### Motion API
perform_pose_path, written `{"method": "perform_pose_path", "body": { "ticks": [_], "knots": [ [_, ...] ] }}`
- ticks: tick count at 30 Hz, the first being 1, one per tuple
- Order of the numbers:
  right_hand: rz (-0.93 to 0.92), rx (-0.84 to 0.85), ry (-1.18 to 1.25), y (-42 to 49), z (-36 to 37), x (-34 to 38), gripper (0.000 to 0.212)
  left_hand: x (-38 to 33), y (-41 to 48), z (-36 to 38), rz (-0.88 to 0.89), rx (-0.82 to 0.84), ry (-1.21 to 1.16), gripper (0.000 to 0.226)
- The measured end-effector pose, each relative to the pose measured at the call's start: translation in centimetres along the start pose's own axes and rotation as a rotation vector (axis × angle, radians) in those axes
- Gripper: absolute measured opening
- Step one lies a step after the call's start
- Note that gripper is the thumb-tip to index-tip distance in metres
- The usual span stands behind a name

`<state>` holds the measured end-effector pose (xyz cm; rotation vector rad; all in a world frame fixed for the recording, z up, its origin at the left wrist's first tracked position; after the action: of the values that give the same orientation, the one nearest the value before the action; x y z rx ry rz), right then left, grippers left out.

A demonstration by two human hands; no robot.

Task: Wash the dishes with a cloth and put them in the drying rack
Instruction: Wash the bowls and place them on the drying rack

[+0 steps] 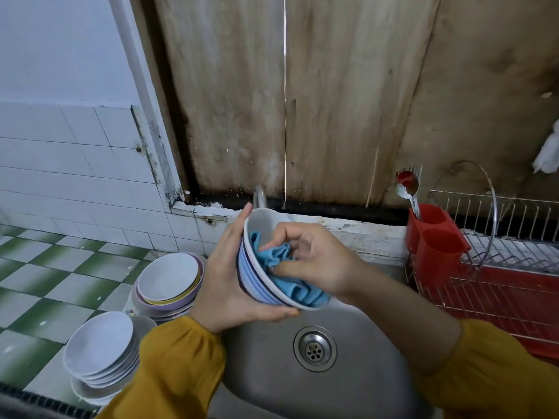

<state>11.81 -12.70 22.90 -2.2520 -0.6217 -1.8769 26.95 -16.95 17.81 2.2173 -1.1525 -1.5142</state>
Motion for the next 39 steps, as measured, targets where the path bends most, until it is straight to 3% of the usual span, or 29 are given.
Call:
{"method": "perform_pose_path", "body": {
  "ticks": [1, 4, 5, 6, 9, 11, 12, 14, 16, 18, 20, 22, 23, 25, 27, 28, 31, 34, 39],
  "knots": [
    [-0.007, -0.052, 0.058, 0.3, -0.4, 0.0, 0.025, -0.2, -0.1, 0.0, 0.013, -0.004, 0.022, 0.131],
    [-0.072, -0.430, 0.012, 1.2, -1.7, -0.2, 0.022, -0.9, -0.2, 0.8, 0.052, -0.002, 0.035, 0.126],
    [-0.101, -0.445, -0.029, 1.3, -1.6, -0.3, 0.023, -1.0, -0.3, 1.0, 0.058, -0.001, 0.031, 0.126],
    [-0.123, -0.367, -0.062, 1.3, -1.1, -0.4, 0.025, -0.9, -0.4, 1.0, 0.059, -0.004, 0.023, 0.126],
    [-0.144, 0.091, -0.189, 0.3, 0.3, -0.4, 0.030, -0.6, -0.7, -0.1, 0.047, -0.030, -0.018, 0.125],
    [-0.106, 0.263, -0.350, 0.3, -0.8, 0.0, 0.030, -0.7, -0.7, -0.8, 0.078, -0.043, 0.019, 0.122],
    [-0.095, 0.262, -0.464, 0.5, -1.4, 0.0, 0.031, -0.8, -0.7, -0.8, 0.087, -0.047, 0.032, 0.121],
    [-0.102, 0.074, -0.647, 1.4, -2.1, -0.5, 0.033, -1.0, -0.5, -0.2, 0.072, -0.052, -0.005, 0.120],
    [-0.152, -0.137, -0.546, 1.9, -1.3, -0.9, 0.036, -1.1, -0.3, 0.5, 0.053, -0.031, -0.039, 0.121],
    [-0.172, -0.054, -0.335, 1.8, -0.3, -1.2, 0.036, -0.8, -0.3, 0.4, 0.054, -0.026, -0.052, 0.122],
    [-0.123, 0.184, -0.250, 0.9, -0.7, -0.7, 0.033, -0.5, -0.4, -0.3, 0.041, -0.067, -0.114, 0.119],
    [-0.048, 0.326, -0.416, 0.7, -2.1, -0.4, 0.030, -0.6, -0.4, -0.5, 0.051, -0.077, -0.099, 0.117],
    [-0.029, 0.313, -0.568, 0.9, -2.7, -0.6, 0.029, -0.7, -0.4, -0.2, 0.048, -0.068, -0.091, 0.118],
    [-0.025, 0.092, -0.752, 1.7, -3.3, -1.5, 0.028, -0.6, -0.3, 1.0, 0.017, -0.040, -0.110, 0.121],
    [-0.057, -0.177, -0.554, 1.9, -2.5, -2.3, 0.025, -0.4, -0.2, 2.3, -0.014, -0.012, -0.122, 0.124],
    [-0.068, -0.232, -0.386, 1.6, -2.0, -2.6, 0.023, -0.4, 0.0, 2.6, -0.020, -0.004, -0.124, 0.125],
    [-0.064, -0.113, -0.077, -0.5, -1.5, -2.4, 0.025, 0.1, 0.3, 2.6, -0.039, -0.006, -0.194, 0.126],
    [-0.014, 0.042, -0.210, -2.6, -2.4, -1.5, 0.028, 0.8, 0.3, 3.6, -0.065, 0.031, -0.235, 0.129],
    [-0.029, -0.403, -0.226, -4.5, -4.4, -1.7, 0.029, 0.1, 0.4, 8.1, -0.113, 0.146, -0.305, 0.129]
  ]
}}
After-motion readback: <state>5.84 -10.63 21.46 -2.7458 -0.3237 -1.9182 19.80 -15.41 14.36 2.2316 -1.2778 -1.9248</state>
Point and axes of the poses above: each hand's wrist, its own y-axis towards the middle knuckle, its own z-axis out of the palm, x = y × z, the point moved 2 cm from there along y, towards the middle knuckle, and after that the axes turned 6 degrees about x, right-handed, at the moved point
